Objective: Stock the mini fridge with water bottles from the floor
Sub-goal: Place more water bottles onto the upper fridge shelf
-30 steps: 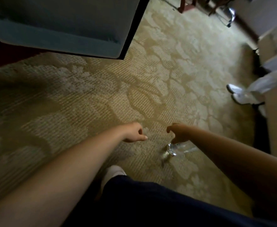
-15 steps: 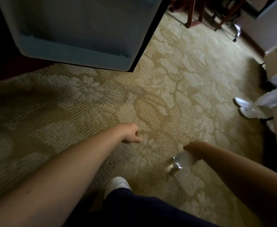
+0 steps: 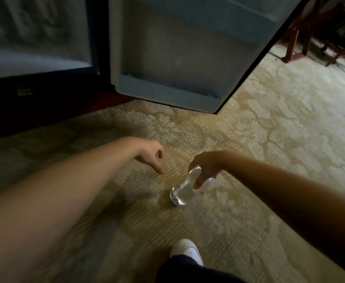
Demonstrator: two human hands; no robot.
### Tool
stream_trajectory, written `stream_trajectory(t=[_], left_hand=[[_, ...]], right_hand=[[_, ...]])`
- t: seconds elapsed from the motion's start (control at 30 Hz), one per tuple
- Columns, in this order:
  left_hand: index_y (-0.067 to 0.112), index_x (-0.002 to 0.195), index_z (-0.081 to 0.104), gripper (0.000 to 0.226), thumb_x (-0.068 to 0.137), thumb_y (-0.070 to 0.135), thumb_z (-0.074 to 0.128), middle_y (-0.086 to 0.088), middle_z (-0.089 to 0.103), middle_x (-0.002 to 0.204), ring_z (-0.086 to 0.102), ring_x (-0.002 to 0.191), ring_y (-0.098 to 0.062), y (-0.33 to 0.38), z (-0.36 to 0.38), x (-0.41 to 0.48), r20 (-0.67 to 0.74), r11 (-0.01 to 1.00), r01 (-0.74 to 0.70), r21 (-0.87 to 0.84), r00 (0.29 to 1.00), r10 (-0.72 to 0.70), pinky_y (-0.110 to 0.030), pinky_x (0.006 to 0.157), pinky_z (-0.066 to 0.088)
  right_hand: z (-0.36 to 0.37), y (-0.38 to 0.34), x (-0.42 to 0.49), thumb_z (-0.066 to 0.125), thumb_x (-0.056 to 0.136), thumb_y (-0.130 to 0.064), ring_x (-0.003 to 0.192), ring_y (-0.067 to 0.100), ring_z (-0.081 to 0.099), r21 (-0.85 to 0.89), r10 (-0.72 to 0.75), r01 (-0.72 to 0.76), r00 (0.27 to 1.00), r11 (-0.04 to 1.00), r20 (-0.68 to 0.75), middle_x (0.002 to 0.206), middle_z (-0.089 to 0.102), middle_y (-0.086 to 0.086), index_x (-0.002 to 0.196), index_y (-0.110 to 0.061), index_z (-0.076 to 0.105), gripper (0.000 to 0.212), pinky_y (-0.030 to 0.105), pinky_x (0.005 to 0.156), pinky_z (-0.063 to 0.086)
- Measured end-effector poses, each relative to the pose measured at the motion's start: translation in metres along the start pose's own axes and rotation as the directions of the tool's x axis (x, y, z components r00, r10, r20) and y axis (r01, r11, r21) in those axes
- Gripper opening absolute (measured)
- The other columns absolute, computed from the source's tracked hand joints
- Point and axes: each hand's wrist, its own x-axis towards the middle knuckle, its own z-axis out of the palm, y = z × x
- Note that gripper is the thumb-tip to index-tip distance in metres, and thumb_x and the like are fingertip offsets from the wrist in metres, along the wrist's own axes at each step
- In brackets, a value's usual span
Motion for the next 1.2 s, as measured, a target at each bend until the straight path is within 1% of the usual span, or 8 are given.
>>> stream_trajectory(t=[0.17,0.33,0.5,0.6,0.73,0.9,1.03,1.2], left_hand=[[0.018,0.136,0.042,0.078,0.072,0.048,0.074,-0.002,0.047,0.137,0.048,0.122,-0.020,-0.063,-0.016,-0.056,-0.063,0.988,0.153,-0.034,0.986,-0.155,-0.033,0.102,0.043],[0.021,0.141,0.037,0.072,0.080,0.045,0.067,0.002,0.042,0.144,0.041,0.133,-0.017,-0.113,-0.034,-0.120,-0.089,0.958,0.155,-0.243,0.979,-0.181,-0.030,0.111,0.033],[0.029,0.115,0.058,0.027,0.088,0.032,0.060,0.002,0.061,0.121,0.059,0.108,-0.012,-0.143,-0.041,-0.180,-0.107,0.758,-0.004,-0.652,0.990,-0.088,-0.024,0.089,0.048],[0.021,0.115,0.061,0.037,0.081,0.035,0.057,0.002,0.066,0.109,0.063,0.097,-0.013,-0.153,-0.050,-0.212,-0.133,0.617,-0.092,-0.782,0.991,-0.020,-0.028,0.084,0.054],[0.025,0.118,0.064,0.052,0.072,0.050,0.069,-0.003,0.062,0.122,0.053,0.122,-0.028,-0.169,-0.067,-0.240,-0.116,0.581,-0.090,-0.809,0.993,-0.007,-0.047,0.104,0.043],[0.016,0.100,0.068,0.037,0.078,0.045,0.065,-0.005,0.067,0.100,0.062,0.091,-0.021,-0.168,-0.085,-0.260,-0.389,0.437,-0.289,-0.851,0.908,-0.156,-0.036,0.083,0.052],[0.018,0.087,0.067,0.027,0.080,0.042,0.057,-0.001,0.063,0.084,0.057,0.077,-0.015,-0.158,-0.099,-0.273,-0.516,0.335,-0.422,-0.843,0.810,-0.280,-0.022,0.064,0.053],[0.020,0.107,0.061,0.041,0.080,0.052,0.061,0.000,0.067,0.092,0.063,0.077,-0.016,-0.156,-0.108,-0.260,-0.651,0.512,-0.420,-0.749,0.611,-0.451,-0.030,0.075,0.054]], right_hand=[[-0.056,-0.067,-0.004,0.070,0.077,-0.046,0.110,0.020,0.058,-0.011,-0.205,0.206,0.958,0.978,-0.199,0.137,0.048,-0.003,0.137,-0.026,0.046,0.068,0.032,0.094,0.047],[-0.117,-0.128,-0.024,0.073,0.078,-0.038,0.086,0.011,0.060,0.019,-0.366,0.389,0.880,0.921,-0.302,0.095,0.060,-0.012,0.132,-0.025,0.053,0.059,0.018,0.066,0.049],[-0.176,-0.168,-0.049,0.073,0.078,-0.035,0.070,0.010,0.055,0.095,-0.471,0.533,0.807,0.841,-0.357,0.091,0.064,-0.008,0.115,-0.040,0.061,0.039,0.020,0.057,0.045],[-0.206,-0.185,-0.063,0.072,0.079,-0.035,0.082,0.010,0.058,0.108,-0.499,0.571,0.782,0.814,-0.374,0.104,0.065,-0.009,0.110,-0.045,0.063,0.033,0.011,0.061,0.043],[-0.242,-0.204,-0.079,0.071,0.076,-0.041,0.090,0.026,0.053,0.084,-0.524,0.571,0.795,0.817,-0.305,0.121,0.062,0.010,0.107,-0.052,0.062,0.034,0.025,0.067,0.047],[-0.277,-0.220,-0.113,0.070,0.083,-0.027,0.072,0.008,0.051,0.151,-0.477,0.583,0.764,0.798,-0.434,0.098,0.059,-0.013,0.118,-0.034,0.062,0.036,0.014,0.060,0.046],[-0.287,-0.227,-0.100,0.072,0.081,-0.017,0.100,0.016,0.056,0.417,-0.312,0.747,0.619,0.519,-0.721,0.134,0.049,0.008,0.126,-0.026,0.051,0.050,0.025,0.075,0.050],[-0.289,-0.255,-0.073,0.073,0.079,-0.015,0.087,0.026,0.063,0.524,-0.057,0.820,0.549,0.231,-0.834,0.116,0.060,0.015,0.126,-0.014,0.049,0.053,0.042,0.078,0.055]])
